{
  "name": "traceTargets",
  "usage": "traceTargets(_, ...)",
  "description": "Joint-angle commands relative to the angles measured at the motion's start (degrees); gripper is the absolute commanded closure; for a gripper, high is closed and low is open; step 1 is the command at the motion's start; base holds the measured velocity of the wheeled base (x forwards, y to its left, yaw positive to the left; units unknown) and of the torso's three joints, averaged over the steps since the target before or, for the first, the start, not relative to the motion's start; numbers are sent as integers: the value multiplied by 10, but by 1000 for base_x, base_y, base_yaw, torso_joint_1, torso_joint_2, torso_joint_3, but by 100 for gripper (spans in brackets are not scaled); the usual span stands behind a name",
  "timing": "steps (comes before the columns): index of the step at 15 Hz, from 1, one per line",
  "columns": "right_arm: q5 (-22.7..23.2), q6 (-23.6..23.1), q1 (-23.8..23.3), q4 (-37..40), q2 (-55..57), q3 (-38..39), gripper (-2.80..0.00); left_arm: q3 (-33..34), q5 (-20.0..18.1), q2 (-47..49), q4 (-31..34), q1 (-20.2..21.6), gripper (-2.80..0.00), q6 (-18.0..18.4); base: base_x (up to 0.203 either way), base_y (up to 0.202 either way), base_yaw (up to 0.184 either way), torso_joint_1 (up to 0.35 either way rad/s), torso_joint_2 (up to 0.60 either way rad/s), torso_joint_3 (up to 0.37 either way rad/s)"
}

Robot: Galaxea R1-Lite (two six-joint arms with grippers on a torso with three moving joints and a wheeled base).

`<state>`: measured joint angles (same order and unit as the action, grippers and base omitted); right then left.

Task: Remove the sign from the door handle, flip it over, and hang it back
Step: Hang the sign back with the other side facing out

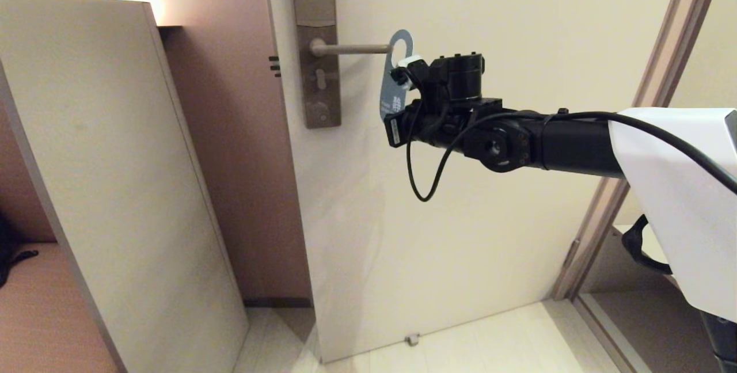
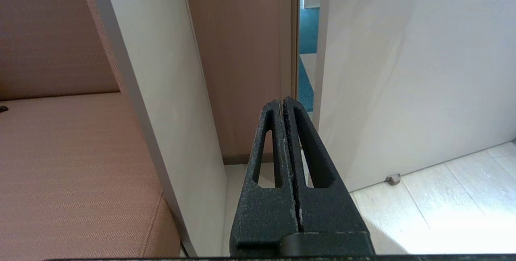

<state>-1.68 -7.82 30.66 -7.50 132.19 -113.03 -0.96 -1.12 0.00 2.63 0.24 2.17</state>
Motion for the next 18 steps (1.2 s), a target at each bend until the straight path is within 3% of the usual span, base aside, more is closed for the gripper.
traceTargets(1,0,-4,1,-1,-1,0,0,0,0,1,0,0,0,0,0,0,0,0,0,0)
traceTargets(18,31,-4,-1,15,1,-11,0,0,0,1,0,0,0,0,0,0,0,0,0,0)
